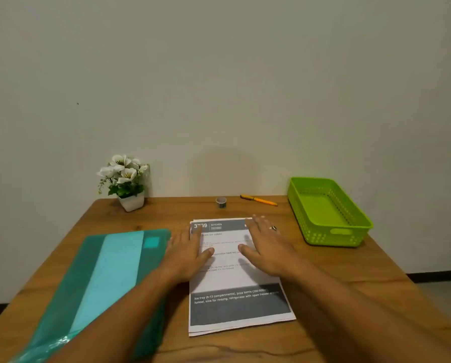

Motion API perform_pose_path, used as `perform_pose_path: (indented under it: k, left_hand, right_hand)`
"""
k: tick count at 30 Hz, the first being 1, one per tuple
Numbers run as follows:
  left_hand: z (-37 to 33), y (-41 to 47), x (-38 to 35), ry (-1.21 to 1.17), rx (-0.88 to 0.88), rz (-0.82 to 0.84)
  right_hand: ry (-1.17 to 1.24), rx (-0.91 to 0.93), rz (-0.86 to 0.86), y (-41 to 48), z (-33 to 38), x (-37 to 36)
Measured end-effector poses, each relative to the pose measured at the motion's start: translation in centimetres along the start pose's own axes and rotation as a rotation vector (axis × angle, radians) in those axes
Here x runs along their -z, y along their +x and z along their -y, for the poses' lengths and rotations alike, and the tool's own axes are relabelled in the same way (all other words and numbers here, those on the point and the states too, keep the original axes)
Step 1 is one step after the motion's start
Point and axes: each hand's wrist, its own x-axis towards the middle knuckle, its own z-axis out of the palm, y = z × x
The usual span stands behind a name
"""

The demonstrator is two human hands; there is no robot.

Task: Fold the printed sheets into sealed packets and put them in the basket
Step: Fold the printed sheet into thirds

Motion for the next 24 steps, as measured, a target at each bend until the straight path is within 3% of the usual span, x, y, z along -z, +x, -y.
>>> perform_pose_path:
  k: [4, 10, 12, 17, 21, 24]
  left_hand:
    - [0.2, 1.0, -2.0, 0.018, -0.01, 0.072]
    - [0.3, 1.6, -3.5, 0.144, -0.079, -0.014]
    - [0.3, 1.5, -3.9, 0.188, -0.075, -0.026]
    - [0.6, 1.7, -4.6, 0.215, -0.078, -0.04]
    - [0.8, 1.9, -5.0, 0.229, -0.075, -0.057]
    - [0.7, 1.9, -4.8, 0.225, -0.087, -0.049]
  right_hand:
    - [0.098, -0.089, 0.077, 1.1, -1.0, -2.5]
    - [0.057, -0.084, 0.108, 1.4, -2.3, -5.7]
    - [0.009, -0.043, 0.089, 1.1, -2.0, -6.0]
    - [-0.039, 0.284, 0.119, -0.2, 1.4, -7.4]
    - [-0.06, 0.33, 0.183, 0.6, 0.5, -7.4]
    - [-0.076, 0.194, 0.219, 3.2, -3.0, -6.1]
